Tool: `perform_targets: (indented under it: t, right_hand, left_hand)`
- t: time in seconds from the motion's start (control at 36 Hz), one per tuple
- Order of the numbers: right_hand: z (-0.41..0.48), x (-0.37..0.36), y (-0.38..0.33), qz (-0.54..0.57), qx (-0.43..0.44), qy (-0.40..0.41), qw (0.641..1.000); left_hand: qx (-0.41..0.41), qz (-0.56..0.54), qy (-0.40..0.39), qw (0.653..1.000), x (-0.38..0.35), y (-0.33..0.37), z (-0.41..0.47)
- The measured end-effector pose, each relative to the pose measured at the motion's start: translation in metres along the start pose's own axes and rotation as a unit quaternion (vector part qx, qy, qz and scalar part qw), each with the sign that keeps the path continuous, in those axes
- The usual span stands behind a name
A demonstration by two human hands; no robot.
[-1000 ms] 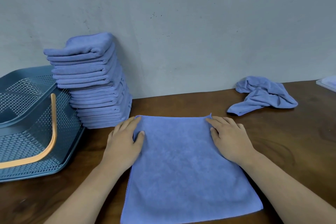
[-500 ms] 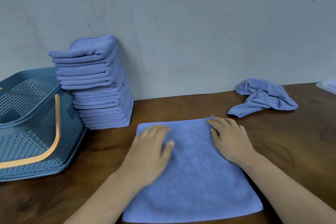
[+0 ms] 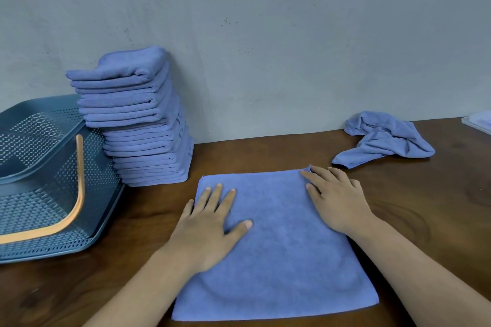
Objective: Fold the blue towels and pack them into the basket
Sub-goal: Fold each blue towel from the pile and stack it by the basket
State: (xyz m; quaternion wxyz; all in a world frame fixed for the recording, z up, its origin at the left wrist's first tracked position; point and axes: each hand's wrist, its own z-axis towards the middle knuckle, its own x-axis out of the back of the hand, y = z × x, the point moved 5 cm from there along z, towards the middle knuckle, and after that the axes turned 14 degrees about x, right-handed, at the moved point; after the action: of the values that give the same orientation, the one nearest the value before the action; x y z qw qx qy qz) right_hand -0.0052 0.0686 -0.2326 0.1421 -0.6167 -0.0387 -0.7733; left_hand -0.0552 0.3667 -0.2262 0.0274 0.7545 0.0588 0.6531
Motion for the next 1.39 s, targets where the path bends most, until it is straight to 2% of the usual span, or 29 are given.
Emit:
perform_targets:
  t: [0.14, 0.22, 0.31, 0.36, 0.42, 0.47, 0.56, 0.61, 0.78, 0.92, 1.0, 1.08, 1.17, 1.25, 1.39]
  right_hand:
    - [0.002, 0.001, 0.005, 0.039, -0.020, -0.014, 0.999]
    - [0.001, 0.006, 0.006, 0.080, -0.033, 0.018, 0.996]
    - [-0.003, 0.018, 0.002, 0.122, -0.008, 0.074, 0.990]
    - [-0.009, 0.024, -0.007, 0.144, 0.022, 0.075, 0.986]
    - [-0.018, 0.028, -0.025, 0.132, 0.067, 0.040, 0.988]
    - [-0.035, 0.030, -0.052, 0.109, 0.111, -0.032, 0.987]
    - [-0.070, 0.024, -0.085, 0.083, 0.155, -0.128, 0.976]
    - [-0.086, 0.017, -0.088, 0.067, 0.163, -0.145, 0.974]
    - [-0.095, 0.017, -0.071, 0.062, 0.133, -0.137, 0.980]
    - [-0.096, 0.020, -0.073, 0.046, 0.128, -0.162, 0.977]
    - [-0.087, 0.027, -0.077, 0.026, 0.130, -0.173, 0.976]
    - [-0.055, 0.029, -0.083, 0.044, 0.121, -0.131, 0.983]
    - [-0.022, 0.017, -0.083, 0.053, 0.106, -0.135, 0.984]
    - [-0.009, 0.002, -0.069, 0.059, 0.078, -0.164, 0.982]
    - [-0.009, -0.001, -0.055, 0.068, 0.045, -0.153, 0.985]
  left_hand:
    - [0.014, 0.001, -0.019, 1.000, -0.004, -0.011, 0.006]
    - [0.014, 0.005, -0.020, 1.000, -0.003, -0.011, 0.007]
    - [-0.005, 0.030, 0.036, 0.999, 0.001, -0.005, 0.001]
    - [-0.040, 0.028, 0.068, 0.996, 0.007, 0.006, -0.014]
    - [-0.077, -0.008, 0.042, 0.996, 0.007, 0.021, -0.031]
    - [-0.100, -0.012, 0.012, 0.995, 0.000, 0.034, -0.048]
    - [-0.097, 0.002, -0.004, 0.995, -0.016, 0.032, -0.063]
    - [-0.083, -0.003, 0.000, 0.997, -0.020, 0.019, -0.069]
    - [-0.020, -0.002, -0.002, 1.000, -0.017, -0.022, -0.088]
    - [-0.001, 0.012, -0.020, 1.000, -0.001, -0.021, -0.093]
    - [0.007, -0.022, 0.023, 0.999, 0.019, -0.006, -0.080]
    - [-0.015, -0.054, 0.062, 0.997, 0.031, 0.018, -0.045]
    - [-0.022, -0.045, 0.026, 0.998, 0.026, 0.033, -0.002]
    - [0.023, -0.014, -0.009, 1.000, 0.010, 0.018, 0.024]
    - [0.063, -0.026, -0.004, 0.998, 0.001, -0.008, 0.035]
